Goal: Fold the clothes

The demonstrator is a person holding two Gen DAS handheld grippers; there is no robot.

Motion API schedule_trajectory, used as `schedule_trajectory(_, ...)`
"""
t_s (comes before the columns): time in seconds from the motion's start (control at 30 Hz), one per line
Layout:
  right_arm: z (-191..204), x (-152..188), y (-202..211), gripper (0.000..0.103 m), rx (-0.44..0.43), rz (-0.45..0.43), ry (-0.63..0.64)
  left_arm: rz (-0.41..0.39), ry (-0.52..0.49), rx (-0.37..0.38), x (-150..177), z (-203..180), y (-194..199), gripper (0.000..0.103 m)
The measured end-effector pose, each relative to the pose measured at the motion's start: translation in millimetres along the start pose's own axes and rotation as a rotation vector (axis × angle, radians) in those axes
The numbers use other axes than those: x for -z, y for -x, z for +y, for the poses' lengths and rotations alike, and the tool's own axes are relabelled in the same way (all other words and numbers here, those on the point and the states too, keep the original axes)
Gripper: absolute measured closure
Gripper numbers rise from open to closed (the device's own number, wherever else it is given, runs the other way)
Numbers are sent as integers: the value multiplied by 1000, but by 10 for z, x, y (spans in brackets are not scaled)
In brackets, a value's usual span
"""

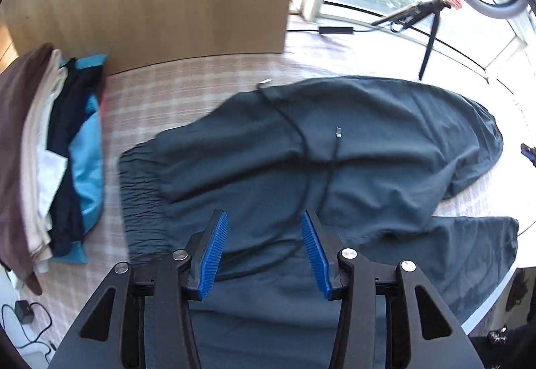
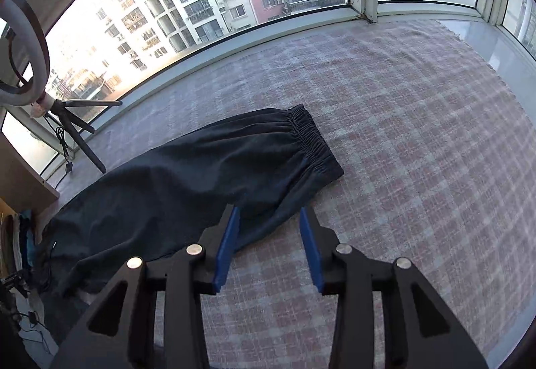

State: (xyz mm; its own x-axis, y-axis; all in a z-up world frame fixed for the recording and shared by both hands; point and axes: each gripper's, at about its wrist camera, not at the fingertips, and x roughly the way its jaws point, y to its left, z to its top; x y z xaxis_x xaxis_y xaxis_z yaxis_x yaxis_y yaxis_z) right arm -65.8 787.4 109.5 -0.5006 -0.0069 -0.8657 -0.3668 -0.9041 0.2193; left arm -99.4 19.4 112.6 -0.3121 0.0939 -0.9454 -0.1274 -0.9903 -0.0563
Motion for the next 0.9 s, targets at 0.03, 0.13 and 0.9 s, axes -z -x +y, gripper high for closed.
schedule_trajectory(0.03, 44, 41, 11, 66, 8, 7, 15, -7, 3, -26, -2, 87, 29, 59)
schedule_trajectory(0.13, 120, 186, 55, 66, 12, 27, 31, -13, 5, -37, 49, 284, 92, 59)
schedule_trajectory(0.9, -1091, 2850, 936, 59, 173, 87, -517, 138, 394, 112, 2250, 732, -31, 54)
